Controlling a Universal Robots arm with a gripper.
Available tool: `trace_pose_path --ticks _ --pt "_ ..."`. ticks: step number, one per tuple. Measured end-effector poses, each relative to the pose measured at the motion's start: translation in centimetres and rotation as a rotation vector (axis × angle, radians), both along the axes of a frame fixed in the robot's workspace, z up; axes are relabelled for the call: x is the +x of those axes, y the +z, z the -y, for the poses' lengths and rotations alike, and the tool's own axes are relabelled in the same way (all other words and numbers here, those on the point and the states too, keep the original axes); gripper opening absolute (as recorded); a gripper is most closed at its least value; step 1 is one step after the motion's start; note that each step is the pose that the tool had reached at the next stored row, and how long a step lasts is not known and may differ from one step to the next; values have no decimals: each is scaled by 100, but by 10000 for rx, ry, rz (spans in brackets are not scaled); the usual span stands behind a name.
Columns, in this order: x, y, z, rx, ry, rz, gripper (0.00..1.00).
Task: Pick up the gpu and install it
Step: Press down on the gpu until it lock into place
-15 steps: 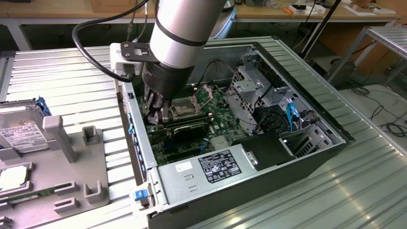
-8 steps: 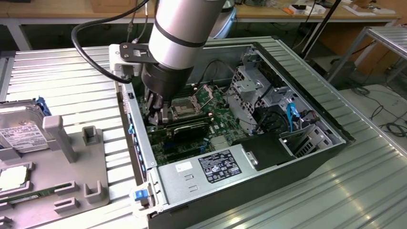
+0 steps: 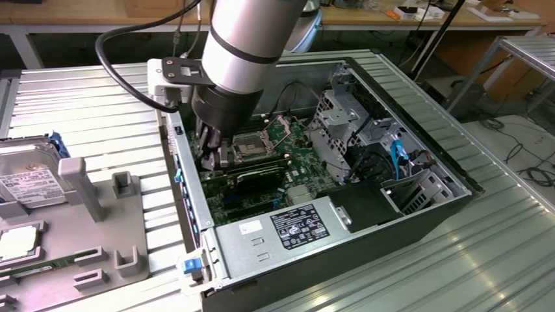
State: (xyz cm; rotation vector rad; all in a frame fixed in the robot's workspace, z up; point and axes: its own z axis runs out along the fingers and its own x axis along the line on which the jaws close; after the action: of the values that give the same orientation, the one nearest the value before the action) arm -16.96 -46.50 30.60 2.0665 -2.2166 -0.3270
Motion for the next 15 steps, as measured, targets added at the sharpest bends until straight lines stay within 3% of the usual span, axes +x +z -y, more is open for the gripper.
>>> trace_pose_path --ticks 12,15 --pt "-18 -7 14 -5 -11 -14 11" --pt "-19 -50 29 9 -11 35 11"
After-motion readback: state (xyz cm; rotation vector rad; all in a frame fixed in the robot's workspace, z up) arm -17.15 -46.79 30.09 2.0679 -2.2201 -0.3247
